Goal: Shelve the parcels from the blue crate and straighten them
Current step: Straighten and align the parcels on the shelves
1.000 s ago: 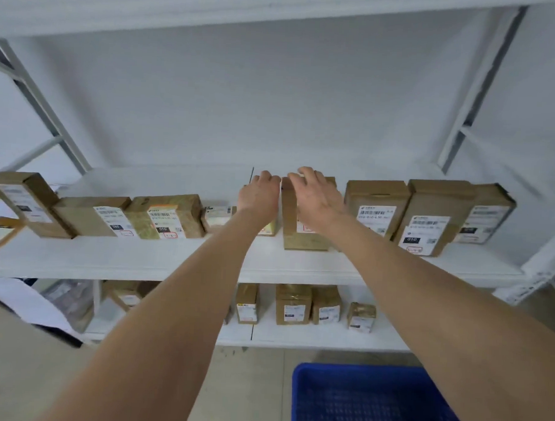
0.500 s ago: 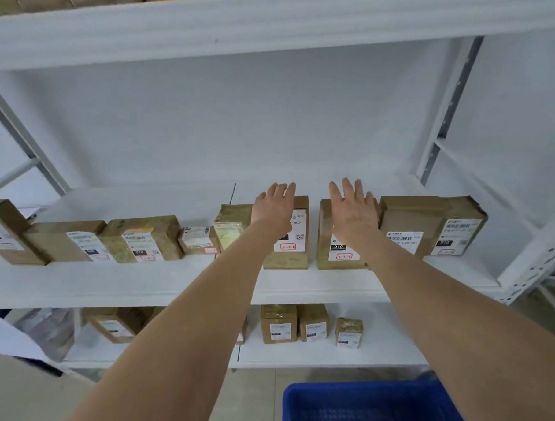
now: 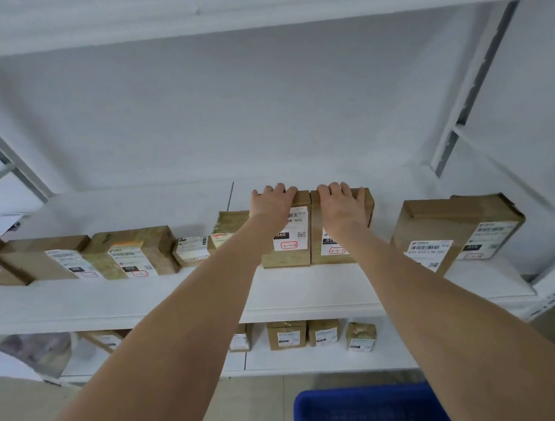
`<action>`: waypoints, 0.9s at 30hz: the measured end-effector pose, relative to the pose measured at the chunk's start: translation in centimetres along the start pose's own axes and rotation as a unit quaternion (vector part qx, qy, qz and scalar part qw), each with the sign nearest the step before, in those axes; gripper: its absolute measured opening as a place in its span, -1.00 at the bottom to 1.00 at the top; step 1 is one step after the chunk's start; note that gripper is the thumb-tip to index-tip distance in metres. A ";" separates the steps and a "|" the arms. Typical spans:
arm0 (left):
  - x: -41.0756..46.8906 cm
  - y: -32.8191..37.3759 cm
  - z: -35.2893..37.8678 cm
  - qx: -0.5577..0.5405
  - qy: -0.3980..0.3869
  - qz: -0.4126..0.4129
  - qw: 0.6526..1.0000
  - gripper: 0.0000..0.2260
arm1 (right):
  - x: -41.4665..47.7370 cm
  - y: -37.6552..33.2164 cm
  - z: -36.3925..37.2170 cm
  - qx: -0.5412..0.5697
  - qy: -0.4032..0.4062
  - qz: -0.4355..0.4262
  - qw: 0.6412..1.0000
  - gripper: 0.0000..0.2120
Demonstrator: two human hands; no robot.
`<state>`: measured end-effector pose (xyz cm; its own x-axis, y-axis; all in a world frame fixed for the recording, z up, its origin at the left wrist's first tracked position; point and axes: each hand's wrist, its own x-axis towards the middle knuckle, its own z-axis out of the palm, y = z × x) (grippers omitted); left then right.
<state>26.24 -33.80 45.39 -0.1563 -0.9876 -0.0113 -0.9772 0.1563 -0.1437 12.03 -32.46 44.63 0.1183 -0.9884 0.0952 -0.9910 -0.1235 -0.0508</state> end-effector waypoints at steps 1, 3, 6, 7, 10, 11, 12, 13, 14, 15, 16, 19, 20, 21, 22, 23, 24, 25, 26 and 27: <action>0.2 -0.2 0.1 0.001 0.002 -0.001 1.000 -0.42 | 0.2 -0.2 0.1 0.000 0.001 0.000 1.000 -0.41; 0.4 -0.4 0.4 0.001 0.008 -0.004 1.000 -0.40 | 0.6 -0.3 0.2 -0.001 -0.001 0.000 1.000 -0.38; 0.4 -0.3 0.4 -0.001 0.013 -0.011 1.000 -0.35 | 0.7 -0.2 0.1 -0.003 -0.012 0.002 1.000 -0.29; 0.3 -0.2 0.3 -0.001 0.012 -0.015 1.000 -0.32 | 0.6 0.0 0.0 -0.013 -0.015 0.003 1.000 -0.26; -0.2 0.3 0.2 0.007 -0.003 -0.025 1.000 -0.22 | -0.2 1.1 -0.3 -0.062 -0.023 0.015 0.998 -0.23; -0.3 0.4 0.3 0.007 -0.010 -0.028 1.000 -0.19 | -0.5 1.4 -0.3 -0.057 -0.027 0.023 0.998 -0.23; -0.4 0.6 0.4 0.005 -0.016 -0.031 0.999 -0.17 | -0.6 1.6 -0.2 -0.044 -0.031 0.030 0.998 -0.23; -0.5 0.7 0.4 0.003 -0.021 -0.032 0.999 -0.15 | -0.7 1.7 -0.2 -0.032 -0.034 0.034 0.998 -0.23; -0.6 0.7 0.5 0.002 -0.024 -0.032 0.999 -0.14 | -0.6 1.6 -0.2 -0.025 -0.033 0.035 0.999 -0.23; -0.6 0.7 0.5 0.002 -0.026 -0.030 0.999 -0.14 | -0.5 1.5 0.0 -0.025 -0.032 0.034 0.999 -0.22; -0.7 0.7 0.5 0.002 -0.028 -0.028 0.999 -0.14 | -0.4 1.4 0.1 -0.027 -0.030 0.035 0.999 -0.22; -0.6 0.7 0.5 0.005 -0.026 -0.029 0.999 -0.14 | 0.1 1.2 0.2 -0.029 -0.026 0.042 0.998 -0.23; -0.6 0.7 0.5 0.005 -0.026 -0.031 0.999 -0.14 | 0.3 1.2 0.2 -0.030 -0.026 0.042 0.998 -0.23; -0.6 0.6 0.5 0.006 -0.026 -0.032 0.999 -0.13 | 0.5 1.2 0.3 -0.034 -0.025 0.042 0.998 -0.24; -0.6 0.6 0.6 0.007 -0.027 -0.033 0.999 -0.12 | 0.5 1.2 0.3 -0.037 -0.023 0.042 0.998 -0.25; -0.6 0.6 0.6 0.009 -0.027 -0.033 0.999 -0.11 | 0.6 1.2 0.4 -0.039 -0.020 0.043 0.998 -0.26; -0.6 0.7 0.6 0.009 -0.028 -0.034 0.999 -0.11 | 0.6 1.1 0.5 -0.041 -0.018 0.041 0.998 -0.26; -0.7 0.7 0.6 0.010 -0.028 -0.035 0.999 -0.10 | 0.6 1.1 0.5 -0.043 -0.018 0.040 0.998 -0.26; -0.8 0.7 0.6 0.013 -0.026 -0.036 0.999 -0.10 | 0.6 1.2 0.5 -0.046 -0.018 0.038 0.998 -0.25; -0.8 0.8 0.5 0.016 -0.026 -0.036 0.999 -0.11 | 0.6 1.2 0.4 -0.048 -0.023 0.038 0.998 -0.24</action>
<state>25.68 -32.88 44.77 -0.0769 -0.9957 -0.0515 -0.9806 0.0848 -0.1769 10.94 -33.23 44.22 0.0435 -0.9979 0.0484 -0.9984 -0.0416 0.0388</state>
